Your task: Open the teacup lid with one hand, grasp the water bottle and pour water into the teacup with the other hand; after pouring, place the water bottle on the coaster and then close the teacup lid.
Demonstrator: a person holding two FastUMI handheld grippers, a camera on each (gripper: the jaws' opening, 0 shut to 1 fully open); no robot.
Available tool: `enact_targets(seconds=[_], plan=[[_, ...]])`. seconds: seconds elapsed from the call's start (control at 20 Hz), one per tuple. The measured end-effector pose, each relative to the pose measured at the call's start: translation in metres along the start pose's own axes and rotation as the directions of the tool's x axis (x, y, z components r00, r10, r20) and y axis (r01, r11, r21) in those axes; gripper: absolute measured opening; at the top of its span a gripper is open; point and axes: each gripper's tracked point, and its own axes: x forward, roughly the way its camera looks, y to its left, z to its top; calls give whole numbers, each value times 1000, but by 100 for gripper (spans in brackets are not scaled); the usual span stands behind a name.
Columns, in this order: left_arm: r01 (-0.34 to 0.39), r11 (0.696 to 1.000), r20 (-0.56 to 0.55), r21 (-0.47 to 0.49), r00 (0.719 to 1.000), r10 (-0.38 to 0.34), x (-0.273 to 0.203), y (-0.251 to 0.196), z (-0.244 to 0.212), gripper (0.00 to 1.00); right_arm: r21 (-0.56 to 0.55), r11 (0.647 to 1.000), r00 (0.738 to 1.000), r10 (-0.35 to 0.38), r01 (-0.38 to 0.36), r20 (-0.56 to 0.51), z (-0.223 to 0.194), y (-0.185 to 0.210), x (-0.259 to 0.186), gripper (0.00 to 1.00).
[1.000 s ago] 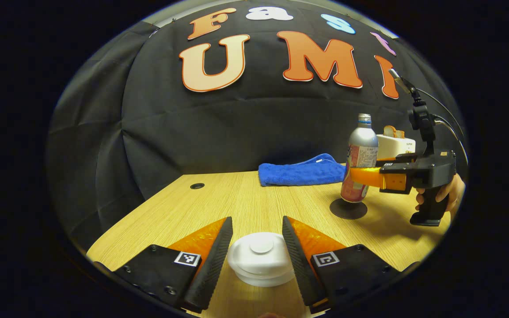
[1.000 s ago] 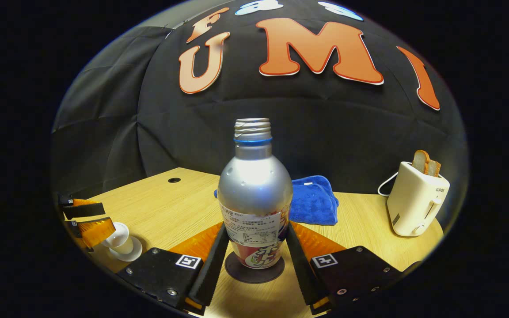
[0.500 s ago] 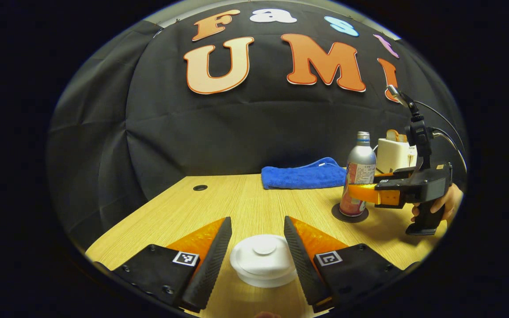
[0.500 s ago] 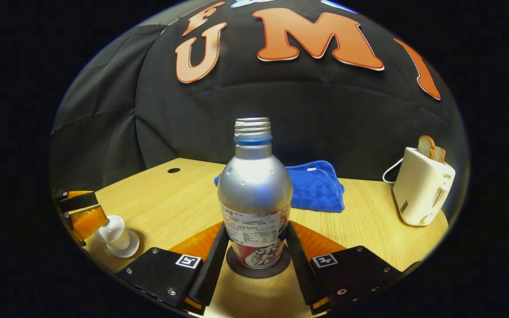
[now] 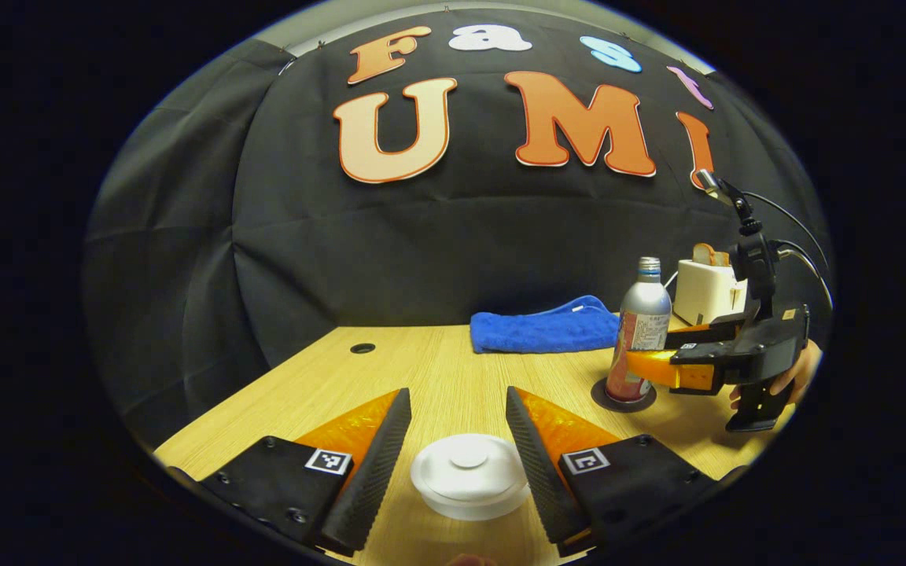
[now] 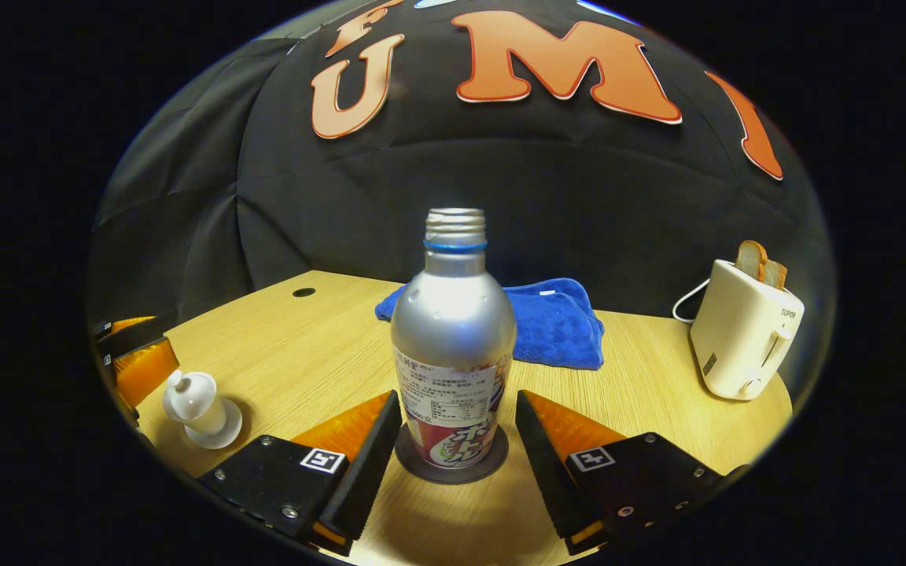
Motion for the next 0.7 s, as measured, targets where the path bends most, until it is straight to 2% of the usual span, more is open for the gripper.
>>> enact_targets(seconds=[0.15, 0.3, 0.5, 0.7], plan=[[-11, 1000, 40, -16, 999, 11, -2, -1, 16, 84, -11, 1000, 999, -2, 2, 35, 8, 0, -18, 91], [-6, 1000, 72, -30, 997, 8, -4, -5, 33, 91, 10, 1000, 998, 11, -12, 54, 9, 5, -38, 94], [3, 999, 117, -32, 993, 1, -12, -13, 57, 91, -6, 1000, 990, -21, 22, 139, 34, -3, -71, 96], [16, 999, 162, -36, 987, -10, -21, -23, 82, 91, -1, 998, 971, -63, 65, 232, 61, -19, -105, 97]])
